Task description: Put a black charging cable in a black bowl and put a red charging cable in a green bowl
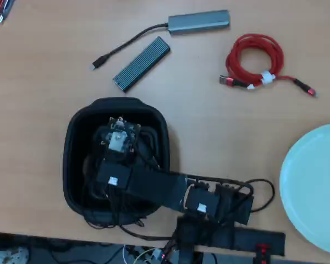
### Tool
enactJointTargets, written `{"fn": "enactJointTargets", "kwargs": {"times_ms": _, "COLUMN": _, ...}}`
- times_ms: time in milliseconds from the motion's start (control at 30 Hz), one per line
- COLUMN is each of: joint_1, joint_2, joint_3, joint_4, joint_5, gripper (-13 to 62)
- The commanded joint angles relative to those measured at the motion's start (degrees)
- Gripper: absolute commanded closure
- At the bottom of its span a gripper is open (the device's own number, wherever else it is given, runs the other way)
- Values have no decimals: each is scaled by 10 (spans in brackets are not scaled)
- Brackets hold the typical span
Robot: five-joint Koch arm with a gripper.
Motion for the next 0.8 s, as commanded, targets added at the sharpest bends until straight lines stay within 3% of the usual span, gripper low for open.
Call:
{"fn": "enactJointTargets", "kwargs": {"times_ms": 0, "joint_1": -4, "joint_2": 11, "joint_3": -47, "joint_4": -7, "joint_5": -9, "gripper": 81}}
{"fn": "enactJointTargets", "kwargs": {"times_ms": 200, "joint_1": -1, "joint_2": 20, "joint_3": -50, "joint_4": 112, "joint_5": -8, "gripper": 81}}
{"fn": "enactJointTargets", "kwargs": {"times_ms": 400, "joint_1": 62, "joint_2": 166, "joint_3": -69, "joint_4": 205, "joint_5": 37, "gripper": 81}}
{"fn": "enactJointTargets", "kwargs": {"times_ms": 767, "joint_1": 388, "joint_2": 173, "joint_3": -8, "joint_4": 204, "joint_5": 38, "gripper": 81}}
